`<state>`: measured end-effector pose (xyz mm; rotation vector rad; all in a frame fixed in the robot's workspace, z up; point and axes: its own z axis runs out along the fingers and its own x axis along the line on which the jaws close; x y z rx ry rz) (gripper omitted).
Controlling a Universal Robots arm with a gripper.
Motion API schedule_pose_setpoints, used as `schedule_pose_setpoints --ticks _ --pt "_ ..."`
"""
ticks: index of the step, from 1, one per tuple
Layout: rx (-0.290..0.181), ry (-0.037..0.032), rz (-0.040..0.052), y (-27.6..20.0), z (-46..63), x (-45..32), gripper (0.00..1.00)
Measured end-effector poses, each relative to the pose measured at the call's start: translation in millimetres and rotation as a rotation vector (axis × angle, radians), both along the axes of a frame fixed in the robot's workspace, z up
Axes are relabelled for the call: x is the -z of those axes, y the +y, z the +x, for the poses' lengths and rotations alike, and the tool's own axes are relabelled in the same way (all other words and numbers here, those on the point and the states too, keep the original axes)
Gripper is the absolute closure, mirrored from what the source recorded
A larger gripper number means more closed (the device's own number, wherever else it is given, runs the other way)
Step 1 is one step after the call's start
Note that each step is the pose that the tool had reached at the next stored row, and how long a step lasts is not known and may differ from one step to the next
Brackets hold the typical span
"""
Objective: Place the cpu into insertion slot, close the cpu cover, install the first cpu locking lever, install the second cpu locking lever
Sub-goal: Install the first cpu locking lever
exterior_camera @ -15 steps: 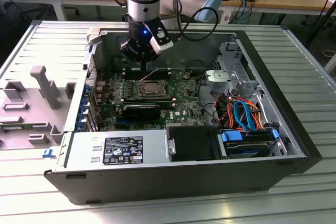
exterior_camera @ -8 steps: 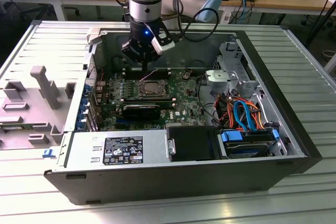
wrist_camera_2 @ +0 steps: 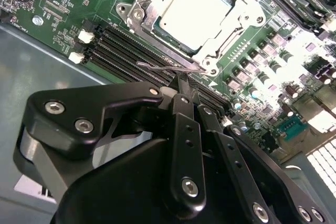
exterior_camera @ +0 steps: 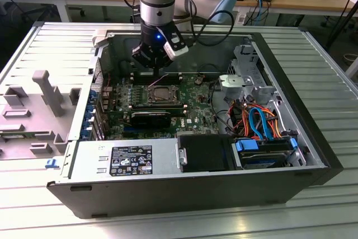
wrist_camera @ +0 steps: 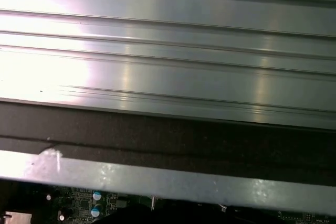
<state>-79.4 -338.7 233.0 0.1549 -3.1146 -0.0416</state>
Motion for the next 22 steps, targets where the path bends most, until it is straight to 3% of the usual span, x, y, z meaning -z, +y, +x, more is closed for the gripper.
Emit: schedule_pose_setpoints --ticks 7,22 --pt "-0.001 0.0001 -0.0001 0.0 0.0 6.0 0.89" --pt "-0.001 0.0000 -0.0001 0.0 3.4 9.9 0.89"
